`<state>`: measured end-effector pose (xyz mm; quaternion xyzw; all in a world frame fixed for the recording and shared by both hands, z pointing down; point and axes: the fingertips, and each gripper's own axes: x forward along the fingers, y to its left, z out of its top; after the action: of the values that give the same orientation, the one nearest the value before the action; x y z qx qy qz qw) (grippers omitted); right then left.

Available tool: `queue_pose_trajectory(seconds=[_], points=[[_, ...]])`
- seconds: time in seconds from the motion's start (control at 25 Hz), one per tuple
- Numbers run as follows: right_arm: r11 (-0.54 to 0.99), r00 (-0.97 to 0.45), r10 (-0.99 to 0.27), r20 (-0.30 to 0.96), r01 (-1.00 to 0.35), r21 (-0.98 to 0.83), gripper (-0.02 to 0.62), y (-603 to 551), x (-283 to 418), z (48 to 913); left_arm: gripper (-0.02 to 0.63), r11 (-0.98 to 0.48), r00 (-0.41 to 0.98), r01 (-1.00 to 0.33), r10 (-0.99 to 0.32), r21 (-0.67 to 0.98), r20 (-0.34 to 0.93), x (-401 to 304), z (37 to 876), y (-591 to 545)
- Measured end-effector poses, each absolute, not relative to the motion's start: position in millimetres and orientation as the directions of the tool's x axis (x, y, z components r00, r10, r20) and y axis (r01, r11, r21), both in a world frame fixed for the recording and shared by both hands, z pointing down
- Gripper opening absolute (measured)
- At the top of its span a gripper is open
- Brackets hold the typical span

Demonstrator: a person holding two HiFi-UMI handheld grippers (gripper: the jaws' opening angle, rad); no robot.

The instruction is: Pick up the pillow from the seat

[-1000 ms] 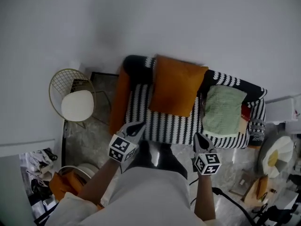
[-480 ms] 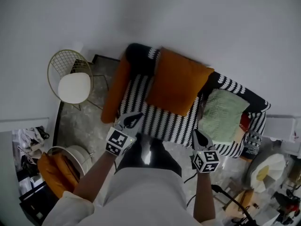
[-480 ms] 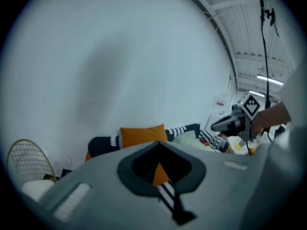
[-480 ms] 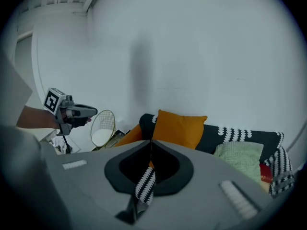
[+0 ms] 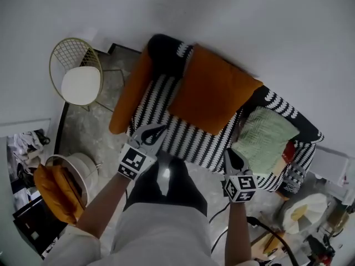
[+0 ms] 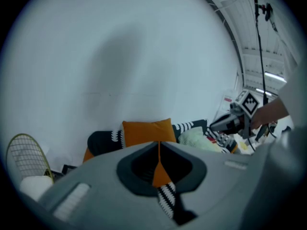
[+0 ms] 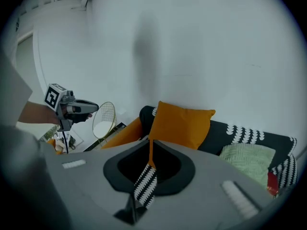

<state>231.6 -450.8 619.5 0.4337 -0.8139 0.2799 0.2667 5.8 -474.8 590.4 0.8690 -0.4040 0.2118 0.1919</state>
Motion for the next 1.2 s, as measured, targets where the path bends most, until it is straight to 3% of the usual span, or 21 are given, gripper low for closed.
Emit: queue_pose_trajectory(seconds=[0.4, 1.2], points=[[0.486, -0.506, -0.497, 0.705, -0.835, -0.257, 0.049, -482.1, 239.9, 699.0, 0.011, -0.577, 0.565, -0.796, -0.6, 0.184, 0.566, 22.0, 666.0, -508.4], [0.445, -0.516, -0.474, 0.713, -0.839, -0.312, 0.127, -537.9, 276.9, 865.6, 0.072, -0.586, 0.575, -0.78, -0.532, 0.221, 0.622, 64.6, 839.6, -554.5]])
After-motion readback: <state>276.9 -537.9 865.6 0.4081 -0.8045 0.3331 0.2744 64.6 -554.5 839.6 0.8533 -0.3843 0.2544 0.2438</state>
